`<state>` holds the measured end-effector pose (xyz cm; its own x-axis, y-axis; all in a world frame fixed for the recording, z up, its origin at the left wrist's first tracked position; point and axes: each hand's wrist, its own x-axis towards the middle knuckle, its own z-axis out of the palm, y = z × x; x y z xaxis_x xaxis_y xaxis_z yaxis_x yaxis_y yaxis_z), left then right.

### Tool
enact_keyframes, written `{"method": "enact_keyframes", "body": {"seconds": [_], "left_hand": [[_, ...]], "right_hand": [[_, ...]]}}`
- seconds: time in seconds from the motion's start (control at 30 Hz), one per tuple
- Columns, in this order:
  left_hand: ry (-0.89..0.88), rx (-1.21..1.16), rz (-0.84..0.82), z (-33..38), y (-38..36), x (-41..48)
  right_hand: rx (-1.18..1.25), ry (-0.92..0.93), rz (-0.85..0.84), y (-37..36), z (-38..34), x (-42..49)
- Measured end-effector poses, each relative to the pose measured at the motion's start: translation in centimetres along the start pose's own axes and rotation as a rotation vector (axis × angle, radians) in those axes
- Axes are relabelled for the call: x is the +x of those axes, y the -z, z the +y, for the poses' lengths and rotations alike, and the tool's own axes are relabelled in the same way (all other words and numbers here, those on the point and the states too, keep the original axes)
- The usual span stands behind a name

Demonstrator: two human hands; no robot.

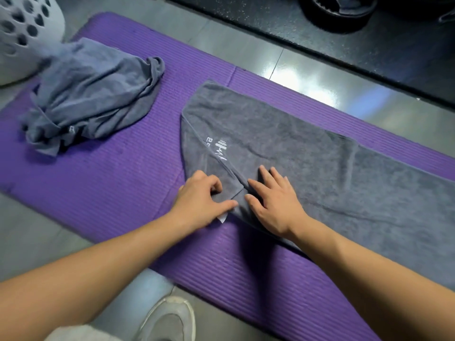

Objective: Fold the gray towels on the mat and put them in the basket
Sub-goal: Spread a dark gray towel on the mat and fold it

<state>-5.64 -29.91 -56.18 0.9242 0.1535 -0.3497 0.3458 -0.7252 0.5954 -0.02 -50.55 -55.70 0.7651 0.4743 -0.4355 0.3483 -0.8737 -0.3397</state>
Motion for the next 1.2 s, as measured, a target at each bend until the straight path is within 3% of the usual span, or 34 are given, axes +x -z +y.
{"method": "enact_keyframes", "body": {"seconds": [0.1,0.17,0.23,0.33,0.43,0.6,0.8,0.9,1.1,1.2], "left_hand": [[0.041,0.018,0.038,0.2,-0.9,-0.4],[0.055,-0.141,0.08,0.1,-0.6,-0.2],[0.147,-0.467,0.141,-0.1,0.3,-0.2],[0.406,-1.148,0.207,-0.7,2.4,-0.5],[0.57,-1.408,0.336,-3.2,3.7,-0.8],[0.757,-1.378,0.471,-7.0,3.3,-2.7],[0.7,-1.145,0.709,-8.2,4.4,-3.5],[0.713,-0.963,0.749,-10.4,4.7,-3.4],[0.749,-1.033,0.594,-9.1,5.3,-3.7],[0.733,-1.112,0.45,-8.3,4.8,-4.1]], "right_hand": [[-0.053,0.033,-0.023,-0.3,0.8,-0.8],[-0.069,0.033,-0.048,-0.2,1.4,-1.2],[-0.077,0.021,-0.07,-0.1,2.2,-1.3],[-0.1,0.021,-0.089,0.1,3.0,-1.4],[-0.109,0.021,-0.089,0.1,2.9,-1.4],[-0.117,0.032,-0.036,0.0,1.7,-1.5],[-0.237,0.084,-0.055,-1.2,1.5,-1.8],[-0.284,0.082,-0.036,-1.9,1.5,-1.4],[-0.275,0.034,0.027,-3.0,0.9,-0.4],[-0.313,0.1,0.043,-3.6,0.8,-1.3]]}}
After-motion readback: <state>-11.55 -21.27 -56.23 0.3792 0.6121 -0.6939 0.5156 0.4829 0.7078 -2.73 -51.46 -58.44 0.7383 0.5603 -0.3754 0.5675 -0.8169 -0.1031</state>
